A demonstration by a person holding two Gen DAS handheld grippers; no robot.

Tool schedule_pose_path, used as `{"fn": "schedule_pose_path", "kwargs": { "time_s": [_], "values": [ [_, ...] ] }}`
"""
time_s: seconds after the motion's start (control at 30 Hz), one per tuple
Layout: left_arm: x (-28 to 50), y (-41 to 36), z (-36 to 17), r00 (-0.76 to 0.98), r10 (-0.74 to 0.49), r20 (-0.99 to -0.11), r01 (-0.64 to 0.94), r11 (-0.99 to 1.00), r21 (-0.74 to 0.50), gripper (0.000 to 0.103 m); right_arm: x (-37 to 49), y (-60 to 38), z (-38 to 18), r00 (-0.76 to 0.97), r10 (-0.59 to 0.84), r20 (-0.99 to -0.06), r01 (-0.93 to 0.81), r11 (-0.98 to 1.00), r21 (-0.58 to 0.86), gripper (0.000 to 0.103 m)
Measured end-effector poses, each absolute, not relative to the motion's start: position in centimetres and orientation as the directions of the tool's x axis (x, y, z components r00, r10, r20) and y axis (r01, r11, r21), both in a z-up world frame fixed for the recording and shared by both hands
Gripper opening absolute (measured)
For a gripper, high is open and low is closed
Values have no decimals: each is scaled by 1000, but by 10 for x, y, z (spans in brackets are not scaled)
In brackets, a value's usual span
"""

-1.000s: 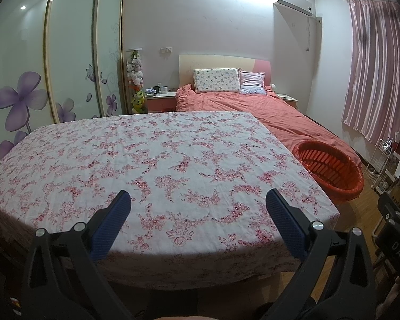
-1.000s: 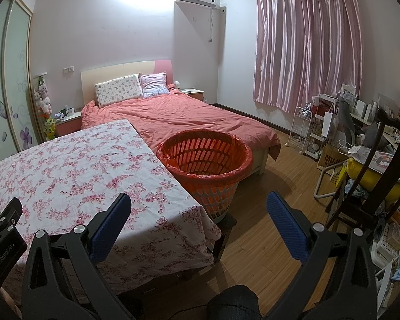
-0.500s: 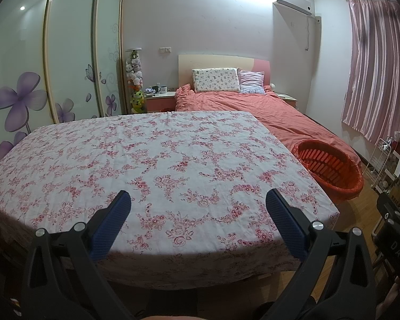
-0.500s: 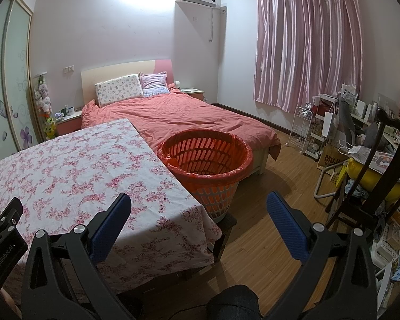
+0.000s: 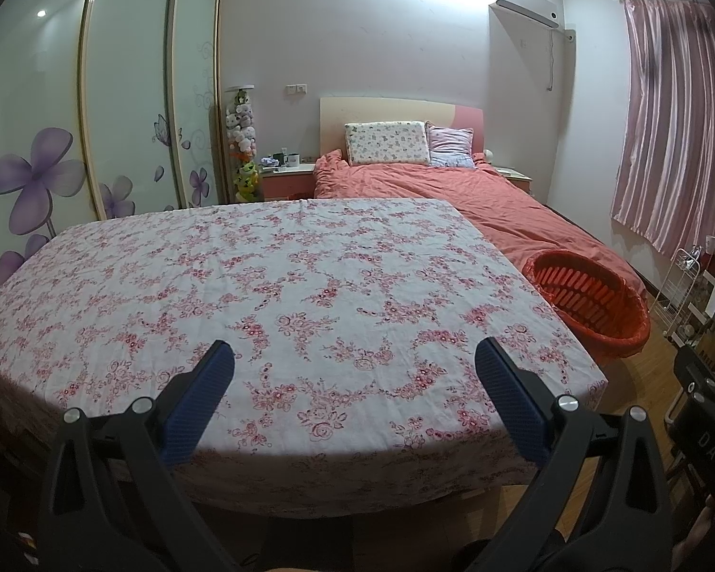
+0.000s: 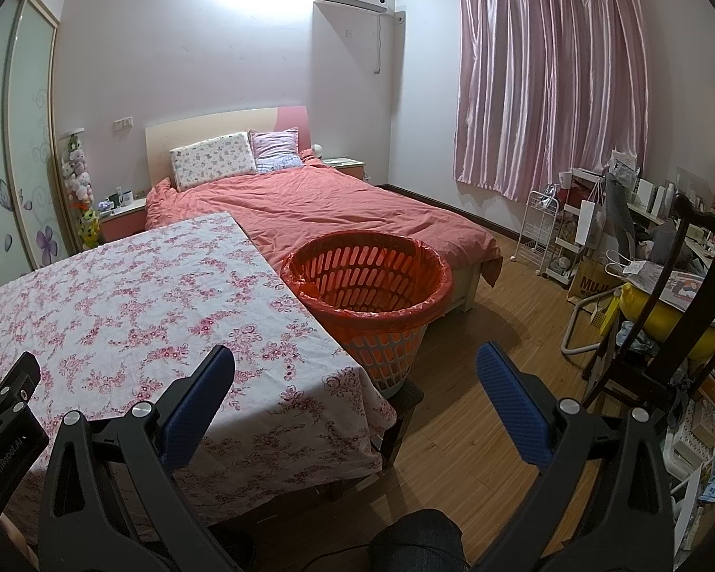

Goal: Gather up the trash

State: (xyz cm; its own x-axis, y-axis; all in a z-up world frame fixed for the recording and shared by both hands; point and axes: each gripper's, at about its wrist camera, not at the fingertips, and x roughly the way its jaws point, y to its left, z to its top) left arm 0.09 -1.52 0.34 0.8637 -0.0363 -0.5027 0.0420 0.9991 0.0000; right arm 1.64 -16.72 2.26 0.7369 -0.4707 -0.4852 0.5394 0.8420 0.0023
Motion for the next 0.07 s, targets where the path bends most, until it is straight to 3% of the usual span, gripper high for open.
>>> {"fn": "schedule_pose_path", "kwargs": {
  "time_s": [0.07],
  "values": [
    [2, -14, 4, 864, -37, -503, 43, 999, 0, 99, 17, -167, 23, 737, -471, -485, 539, 842, 2, 101]
  ]
}}
